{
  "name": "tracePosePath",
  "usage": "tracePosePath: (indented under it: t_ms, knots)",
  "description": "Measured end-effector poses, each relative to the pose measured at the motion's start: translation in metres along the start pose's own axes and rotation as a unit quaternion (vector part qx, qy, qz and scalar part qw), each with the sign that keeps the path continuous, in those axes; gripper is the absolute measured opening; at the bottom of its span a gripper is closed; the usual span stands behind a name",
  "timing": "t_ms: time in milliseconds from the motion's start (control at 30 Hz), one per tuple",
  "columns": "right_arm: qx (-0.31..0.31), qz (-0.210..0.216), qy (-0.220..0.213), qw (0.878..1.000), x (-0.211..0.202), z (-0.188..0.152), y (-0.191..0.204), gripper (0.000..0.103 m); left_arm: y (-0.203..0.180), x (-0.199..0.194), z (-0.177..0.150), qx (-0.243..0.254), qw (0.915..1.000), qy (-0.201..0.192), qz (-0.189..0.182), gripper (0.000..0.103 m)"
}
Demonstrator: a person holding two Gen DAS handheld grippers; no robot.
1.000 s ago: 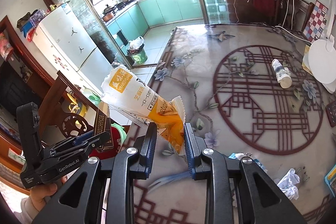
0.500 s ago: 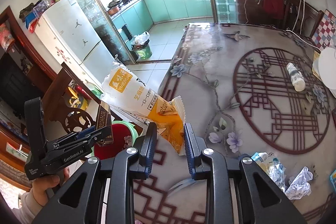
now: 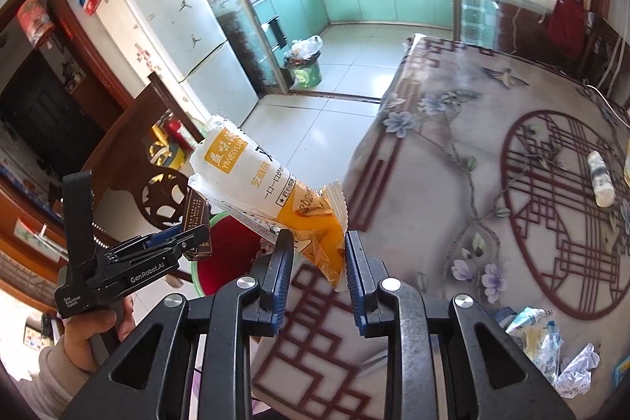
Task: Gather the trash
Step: 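Carry the cigarette box and snack wrapper over the red bucket, then open both tools to drop box and wrapper into the bucket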
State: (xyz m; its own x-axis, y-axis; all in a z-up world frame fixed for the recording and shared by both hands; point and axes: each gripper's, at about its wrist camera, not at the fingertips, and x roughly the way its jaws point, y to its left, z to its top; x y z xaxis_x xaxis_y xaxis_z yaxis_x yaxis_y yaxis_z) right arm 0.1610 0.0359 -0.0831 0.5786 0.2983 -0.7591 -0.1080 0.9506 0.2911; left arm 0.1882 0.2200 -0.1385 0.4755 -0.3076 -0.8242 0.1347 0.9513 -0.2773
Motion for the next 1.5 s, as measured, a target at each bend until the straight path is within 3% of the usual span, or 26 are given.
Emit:
tracePosePath:
  t_ms: [333, 600, 1133, 1167, 1300, 1500]
  knots:
    - [-0.041, 0.053, 0.064, 0.996, 0.066, -0.004, 0.047, 0.024, 0.042, 0.005, -0.006, -0.020, 0.9990, 0.015, 0.037, 0.033]
    - [-0.085, 0.061, 0.112, 0.988, 0.117, -0.018, 0.078, 0.024, 0.065, 0.014, -0.010, -0.029, 0.9977, 0.032, 0.052, 0.033]
    - [-0.104, 0.068, 0.153, 0.980, 0.160, -0.013, 0.099, 0.025, 0.094, 0.025, -0.007, -0.060, 0.9953, 0.044, 0.062, 0.035]
    - [-0.105, 0.068, 0.155, 0.980, 0.162, -0.012, 0.099, 0.025, 0.096, 0.025, -0.007, -0.064, 0.9950, 0.045, 0.061, 0.036]
    - [-0.108, 0.066, 0.161, 0.979, 0.169, -0.011, 0.103, 0.027, 0.103, 0.021, -0.008, -0.078, 0.9943, 0.037, 0.062, 0.062]
    - [-0.134, 0.066, 0.132, 0.980, 0.168, -0.011, 0.111, 0.029, 0.112, 0.013, -0.007, -0.100, 0.9923, 0.026, 0.069, 0.063]
